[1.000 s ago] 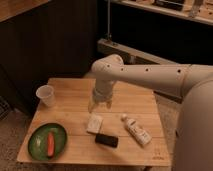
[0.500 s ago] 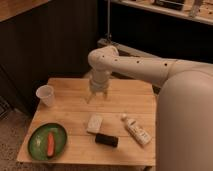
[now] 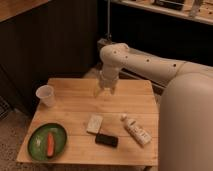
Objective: Move the arm in a circular motion
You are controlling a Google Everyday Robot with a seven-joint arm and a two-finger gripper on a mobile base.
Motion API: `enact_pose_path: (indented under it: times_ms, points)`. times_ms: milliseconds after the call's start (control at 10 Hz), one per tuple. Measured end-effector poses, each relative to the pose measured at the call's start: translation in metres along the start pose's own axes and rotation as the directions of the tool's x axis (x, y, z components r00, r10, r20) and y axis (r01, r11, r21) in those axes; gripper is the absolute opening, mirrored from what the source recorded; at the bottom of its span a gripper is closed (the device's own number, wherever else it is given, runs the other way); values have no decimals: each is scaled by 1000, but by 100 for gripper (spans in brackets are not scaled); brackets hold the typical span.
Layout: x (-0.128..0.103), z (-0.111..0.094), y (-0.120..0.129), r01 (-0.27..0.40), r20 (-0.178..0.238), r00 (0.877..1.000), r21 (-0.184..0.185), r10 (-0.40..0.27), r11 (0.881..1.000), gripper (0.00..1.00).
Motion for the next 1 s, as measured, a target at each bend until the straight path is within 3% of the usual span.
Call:
enact_pose_path:
  times_ms: [200,500,800,900,1000]
  points:
    - [0,-1,-3,3,0,1000,3,-3,1000,65]
    - [-4,-6,-17,-34,57,998,13,34,999,65]
    - [-4,-19,-86,-150,113,983,25,147,988,65]
    - [1,-22,-116,-197,126,973,26,193,980,65]
    - [15,-26,-154,-265,136,956,30,259,964,65]
